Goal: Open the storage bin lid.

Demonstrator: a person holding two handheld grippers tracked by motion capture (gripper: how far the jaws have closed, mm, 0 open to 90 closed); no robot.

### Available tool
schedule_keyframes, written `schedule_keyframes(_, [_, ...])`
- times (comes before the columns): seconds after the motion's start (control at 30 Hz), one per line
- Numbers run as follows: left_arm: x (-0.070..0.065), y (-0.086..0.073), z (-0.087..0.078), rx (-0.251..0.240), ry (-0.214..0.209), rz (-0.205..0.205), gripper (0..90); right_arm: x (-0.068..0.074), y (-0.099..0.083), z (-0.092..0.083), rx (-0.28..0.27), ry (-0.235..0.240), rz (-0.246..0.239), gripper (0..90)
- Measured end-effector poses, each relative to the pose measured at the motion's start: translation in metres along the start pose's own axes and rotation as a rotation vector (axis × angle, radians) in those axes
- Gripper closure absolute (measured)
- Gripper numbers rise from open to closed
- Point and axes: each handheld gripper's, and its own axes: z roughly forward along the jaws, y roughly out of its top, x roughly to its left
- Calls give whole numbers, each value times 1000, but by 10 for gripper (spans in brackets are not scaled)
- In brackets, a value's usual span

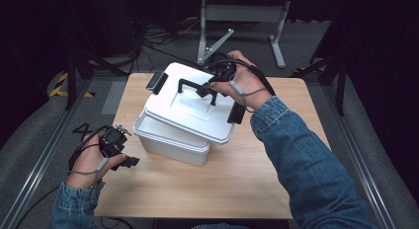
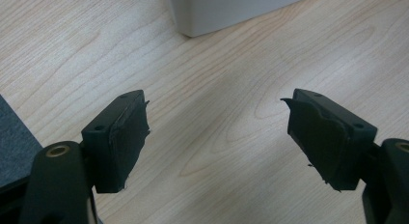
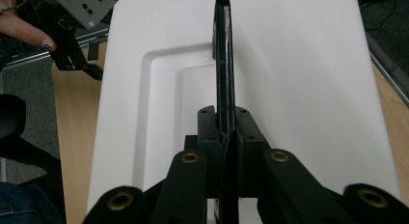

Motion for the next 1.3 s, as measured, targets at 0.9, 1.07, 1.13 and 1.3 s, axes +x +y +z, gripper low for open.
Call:
schedule_keyframes(0.9, [3,-1,1,-22,-1,8,221,-47,-80,-86,-17,-153,131,850])
schedule_keyframes(1.07, [5,-2,3,-18,-2,5,220,-60,-97,-95,-13,-175,170,851])
schedule_keyframes(1.13, [6,-2,3,-15,4,5,220,-63,-102,-98,-5,-185,187,850])
schedule_keyframes(1.3, [7,-3,3,-25,1,-2,220,-75,-120,-103,8,-204,220,850])
